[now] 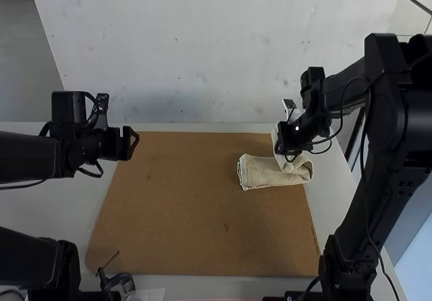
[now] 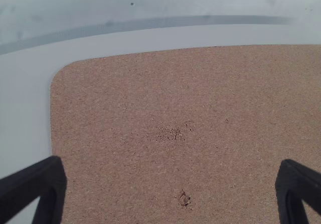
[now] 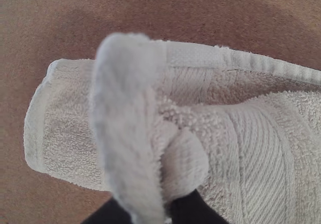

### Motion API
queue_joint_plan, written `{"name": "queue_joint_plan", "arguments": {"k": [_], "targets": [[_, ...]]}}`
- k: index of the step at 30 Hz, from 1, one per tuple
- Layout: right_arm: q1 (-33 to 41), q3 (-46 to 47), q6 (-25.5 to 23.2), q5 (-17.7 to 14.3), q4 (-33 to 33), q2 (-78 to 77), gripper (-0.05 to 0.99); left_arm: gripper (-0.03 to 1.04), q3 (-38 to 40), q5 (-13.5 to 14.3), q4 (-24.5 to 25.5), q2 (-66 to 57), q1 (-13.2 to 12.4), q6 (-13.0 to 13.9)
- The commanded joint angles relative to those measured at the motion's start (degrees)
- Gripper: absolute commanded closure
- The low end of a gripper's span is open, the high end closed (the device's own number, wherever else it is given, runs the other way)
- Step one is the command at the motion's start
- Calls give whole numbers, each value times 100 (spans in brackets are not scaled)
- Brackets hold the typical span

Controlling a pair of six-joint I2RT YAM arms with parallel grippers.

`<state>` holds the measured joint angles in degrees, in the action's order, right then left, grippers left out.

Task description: Fold the towel.

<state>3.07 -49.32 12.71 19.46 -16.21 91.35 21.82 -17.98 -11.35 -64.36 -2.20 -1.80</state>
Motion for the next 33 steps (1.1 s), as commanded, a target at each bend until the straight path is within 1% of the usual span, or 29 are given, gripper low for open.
{"name": "queue_joint_plan", "arguments": {"k": [1, 11, 20, 24, 27, 28, 30, 33], "targets": [[255, 28, -216, -180, 47, -74, 91, 8, -82, -13, -33, 99, 44, -39], [818, 124, -383, -540, 461, 524, 91, 8, -91, -13, -33, 116, 35, -83], [1099, 98, -603, -681, 874, 1034, 91, 8, -99, -22, -42, 108, 44, -92], [1187, 10, -761, -698, 909, 1183, 91, 8, -108, -22, -42, 116, 35, -92], [1249, 1, -867, -698, 1067, 1236, 91, 8, -108, -22, -42, 116, 35, -110], [1266, -43, -981, -698, 1076, 1262, 91, 8, -108, -22, -42, 116, 35, -119], [1293, -87, -1051, -681, 1085, 1289, 91, 8, -108, -22, -42, 108, 35, -119], [1301, -113, -1315, -610, 1287, 1280, 91, 8, -117, -30, -42, 108, 35, -127]]}}
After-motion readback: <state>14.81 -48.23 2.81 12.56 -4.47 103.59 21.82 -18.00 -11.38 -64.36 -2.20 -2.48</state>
